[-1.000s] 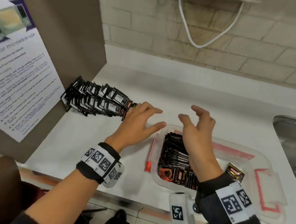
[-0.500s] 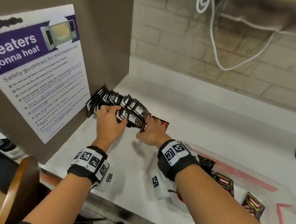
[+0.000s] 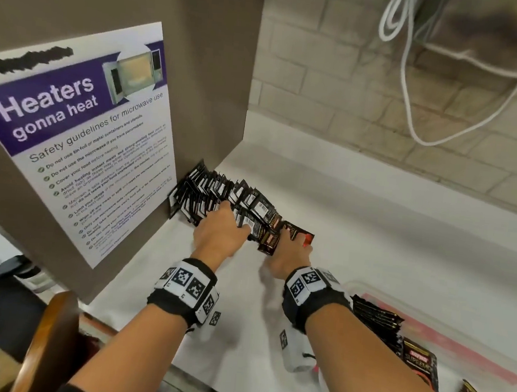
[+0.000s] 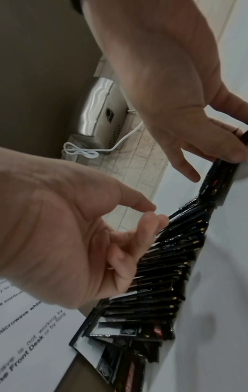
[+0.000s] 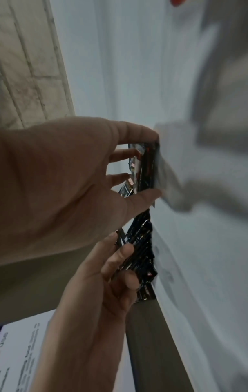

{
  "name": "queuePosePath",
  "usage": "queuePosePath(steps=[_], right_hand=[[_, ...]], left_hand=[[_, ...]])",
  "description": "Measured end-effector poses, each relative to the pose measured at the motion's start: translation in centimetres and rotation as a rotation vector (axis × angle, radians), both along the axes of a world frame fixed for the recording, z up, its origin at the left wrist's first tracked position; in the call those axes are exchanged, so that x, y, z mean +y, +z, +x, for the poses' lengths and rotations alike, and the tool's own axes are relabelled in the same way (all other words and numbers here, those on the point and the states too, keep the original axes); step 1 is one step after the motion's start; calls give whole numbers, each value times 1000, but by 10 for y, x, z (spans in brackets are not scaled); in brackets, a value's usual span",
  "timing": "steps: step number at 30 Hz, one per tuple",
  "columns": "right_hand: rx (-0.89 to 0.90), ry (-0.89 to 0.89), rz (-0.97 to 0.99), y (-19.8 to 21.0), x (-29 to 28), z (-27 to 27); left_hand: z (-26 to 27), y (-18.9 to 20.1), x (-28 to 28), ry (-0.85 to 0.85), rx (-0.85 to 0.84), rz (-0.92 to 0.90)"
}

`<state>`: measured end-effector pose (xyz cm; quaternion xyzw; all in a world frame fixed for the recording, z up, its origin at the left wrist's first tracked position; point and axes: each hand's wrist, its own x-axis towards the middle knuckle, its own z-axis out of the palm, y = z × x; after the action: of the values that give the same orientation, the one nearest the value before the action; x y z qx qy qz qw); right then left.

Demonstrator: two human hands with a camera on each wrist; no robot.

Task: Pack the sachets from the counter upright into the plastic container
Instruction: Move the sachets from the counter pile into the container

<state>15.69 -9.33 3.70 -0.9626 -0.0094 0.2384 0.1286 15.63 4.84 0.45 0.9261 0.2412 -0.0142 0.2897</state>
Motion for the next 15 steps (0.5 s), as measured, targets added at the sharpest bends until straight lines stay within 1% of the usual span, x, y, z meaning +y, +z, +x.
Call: queuePosePath(steps=[4,10,15], right_hand=[[-4,18,-50,-3,3,7],[2,60,-114,-12,10,17],[-6,80,-132,-16,15,25]], left_hand=[[3,-2,-1,4,16,55],[7,-6,0,29,-34,137],[11,-9,-2,19,-22,160]])
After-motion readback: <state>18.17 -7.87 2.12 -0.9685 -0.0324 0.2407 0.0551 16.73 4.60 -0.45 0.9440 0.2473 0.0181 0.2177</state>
